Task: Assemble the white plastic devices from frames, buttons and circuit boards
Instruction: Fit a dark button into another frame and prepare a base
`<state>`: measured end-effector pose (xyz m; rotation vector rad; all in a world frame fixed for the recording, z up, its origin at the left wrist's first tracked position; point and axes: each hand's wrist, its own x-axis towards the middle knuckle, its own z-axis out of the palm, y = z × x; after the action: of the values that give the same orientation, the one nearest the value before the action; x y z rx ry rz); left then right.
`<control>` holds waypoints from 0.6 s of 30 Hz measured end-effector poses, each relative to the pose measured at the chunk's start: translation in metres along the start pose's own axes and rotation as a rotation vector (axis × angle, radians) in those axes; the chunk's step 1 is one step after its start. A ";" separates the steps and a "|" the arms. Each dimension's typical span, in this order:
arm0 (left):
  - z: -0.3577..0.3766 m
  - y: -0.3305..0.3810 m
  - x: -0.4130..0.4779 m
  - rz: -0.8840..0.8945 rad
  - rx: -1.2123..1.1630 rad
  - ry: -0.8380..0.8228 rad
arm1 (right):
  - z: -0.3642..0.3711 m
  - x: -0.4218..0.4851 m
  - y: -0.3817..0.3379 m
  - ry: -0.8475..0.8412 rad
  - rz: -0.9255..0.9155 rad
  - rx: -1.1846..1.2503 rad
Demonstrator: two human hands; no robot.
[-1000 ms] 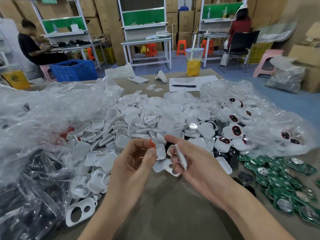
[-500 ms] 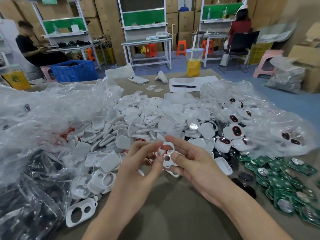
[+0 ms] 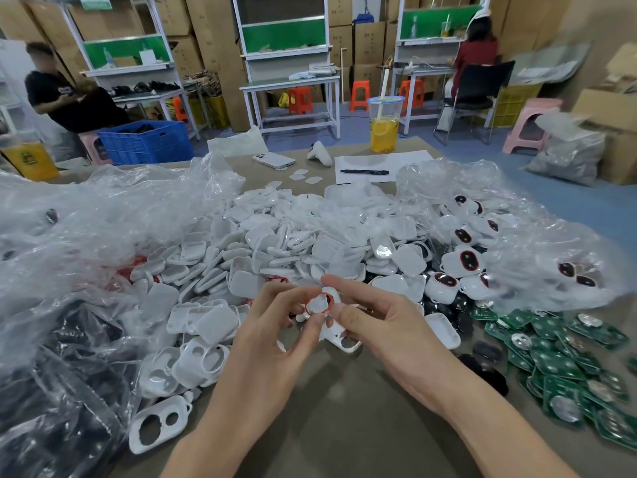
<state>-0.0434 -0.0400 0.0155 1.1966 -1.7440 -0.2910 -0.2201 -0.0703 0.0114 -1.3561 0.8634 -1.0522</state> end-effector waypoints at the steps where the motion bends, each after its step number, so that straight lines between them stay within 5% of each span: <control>1: 0.000 0.000 0.000 -0.003 -0.004 0.002 | 0.000 0.000 0.000 -0.003 0.000 -0.005; 18: -0.004 0.004 0.001 -0.060 -0.052 -0.024 | -0.002 0.000 0.001 -0.016 0.013 0.016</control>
<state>-0.0428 -0.0377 0.0202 1.2136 -1.7132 -0.3850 -0.2215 -0.0714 0.0099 -1.3419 0.8498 -1.0351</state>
